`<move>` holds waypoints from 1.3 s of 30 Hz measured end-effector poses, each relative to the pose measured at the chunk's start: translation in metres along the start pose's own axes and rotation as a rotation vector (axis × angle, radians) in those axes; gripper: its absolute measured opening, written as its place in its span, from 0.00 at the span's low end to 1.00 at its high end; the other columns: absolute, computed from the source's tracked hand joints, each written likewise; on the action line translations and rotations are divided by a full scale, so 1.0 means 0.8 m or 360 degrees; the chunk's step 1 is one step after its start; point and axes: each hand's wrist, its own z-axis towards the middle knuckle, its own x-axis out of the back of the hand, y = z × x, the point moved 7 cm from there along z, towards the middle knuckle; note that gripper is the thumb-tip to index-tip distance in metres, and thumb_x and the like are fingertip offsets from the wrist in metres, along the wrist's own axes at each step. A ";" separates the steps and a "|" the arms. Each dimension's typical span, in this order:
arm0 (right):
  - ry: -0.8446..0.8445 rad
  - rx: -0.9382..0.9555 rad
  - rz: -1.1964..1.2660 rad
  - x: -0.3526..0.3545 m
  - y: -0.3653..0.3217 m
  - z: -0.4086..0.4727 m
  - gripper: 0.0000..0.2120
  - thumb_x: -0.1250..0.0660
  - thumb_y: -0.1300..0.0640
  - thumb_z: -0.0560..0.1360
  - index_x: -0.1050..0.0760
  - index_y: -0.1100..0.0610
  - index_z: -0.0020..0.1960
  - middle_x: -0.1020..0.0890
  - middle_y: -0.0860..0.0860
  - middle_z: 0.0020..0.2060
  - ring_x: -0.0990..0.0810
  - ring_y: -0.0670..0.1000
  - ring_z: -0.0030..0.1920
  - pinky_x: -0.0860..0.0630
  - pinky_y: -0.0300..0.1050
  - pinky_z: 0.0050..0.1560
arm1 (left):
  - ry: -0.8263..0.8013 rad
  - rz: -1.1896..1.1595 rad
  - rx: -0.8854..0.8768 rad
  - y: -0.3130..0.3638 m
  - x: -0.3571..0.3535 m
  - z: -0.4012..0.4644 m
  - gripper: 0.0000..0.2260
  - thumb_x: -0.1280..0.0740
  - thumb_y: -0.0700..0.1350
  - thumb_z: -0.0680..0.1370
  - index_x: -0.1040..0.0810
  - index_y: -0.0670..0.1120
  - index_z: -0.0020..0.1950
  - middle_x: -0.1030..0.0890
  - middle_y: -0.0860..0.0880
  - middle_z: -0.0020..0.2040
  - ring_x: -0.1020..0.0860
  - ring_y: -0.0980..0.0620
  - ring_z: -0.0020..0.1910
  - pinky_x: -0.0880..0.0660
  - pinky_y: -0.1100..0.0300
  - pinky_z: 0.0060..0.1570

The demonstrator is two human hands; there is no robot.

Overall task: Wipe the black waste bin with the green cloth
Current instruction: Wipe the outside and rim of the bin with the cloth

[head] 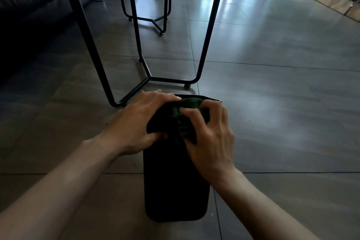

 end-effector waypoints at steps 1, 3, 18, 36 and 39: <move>-0.0029 0.0023 -0.0030 -0.003 -0.004 -0.011 0.15 0.27 0.52 0.74 0.23 0.52 0.60 0.30 0.57 0.57 0.27 0.60 0.53 0.26 0.48 0.36 | 0.0004 0.0005 -0.0001 0.000 0.000 0.001 0.39 0.23 0.52 0.69 0.39 0.68 0.74 0.32 0.60 0.75 0.40 0.56 0.78 0.29 0.40 0.68; -0.0220 0.0257 -0.0052 -0.015 -0.024 -0.080 0.12 0.27 0.55 0.75 0.22 0.52 0.57 0.29 0.58 0.57 0.24 0.62 0.49 0.23 0.51 0.37 | 0.0003 0.0012 0.0002 0.000 0.000 0.001 0.39 0.23 0.53 0.69 0.40 0.68 0.74 0.32 0.61 0.75 0.40 0.57 0.78 0.30 0.40 0.68; -0.0122 -0.0038 0.0131 0.009 0.000 -0.044 0.19 0.23 0.55 0.71 0.26 0.52 0.59 0.30 0.57 0.57 0.24 0.62 0.53 0.26 0.46 0.36 | -0.0008 -0.0035 -0.0003 0.001 0.001 -0.003 0.39 0.23 0.54 0.68 0.39 0.68 0.74 0.32 0.61 0.75 0.40 0.57 0.78 0.30 0.39 0.69; -0.0243 -0.1461 0.1344 -0.012 0.085 -0.083 0.08 0.25 0.53 0.76 0.21 0.48 0.54 0.20 0.55 0.54 0.18 0.53 0.54 0.18 0.58 0.57 | -0.0127 -0.0035 0.0216 -0.075 0.049 -0.051 0.34 0.21 0.37 0.68 0.35 0.65 0.60 0.43 0.64 0.80 0.49 0.61 0.81 0.42 0.54 0.76; -0.0224 -0.1324 0.1324 -0.036 0.044 -0.082 0.12 0.25 0.55 0.76 0.23 0.48 0.57 0.23 0.51 0.54 0.19 0.49 0.53 0.19 0.47 0.55 | -0.0147 -0.0054 0.0242 -0.073 0.046 -0.055 0.31 0.23 0.35 0.69 0.35 0.62 0.58 0.47 0.60 0.82 0.51 0.59 0.81 0.45 0.57 0.76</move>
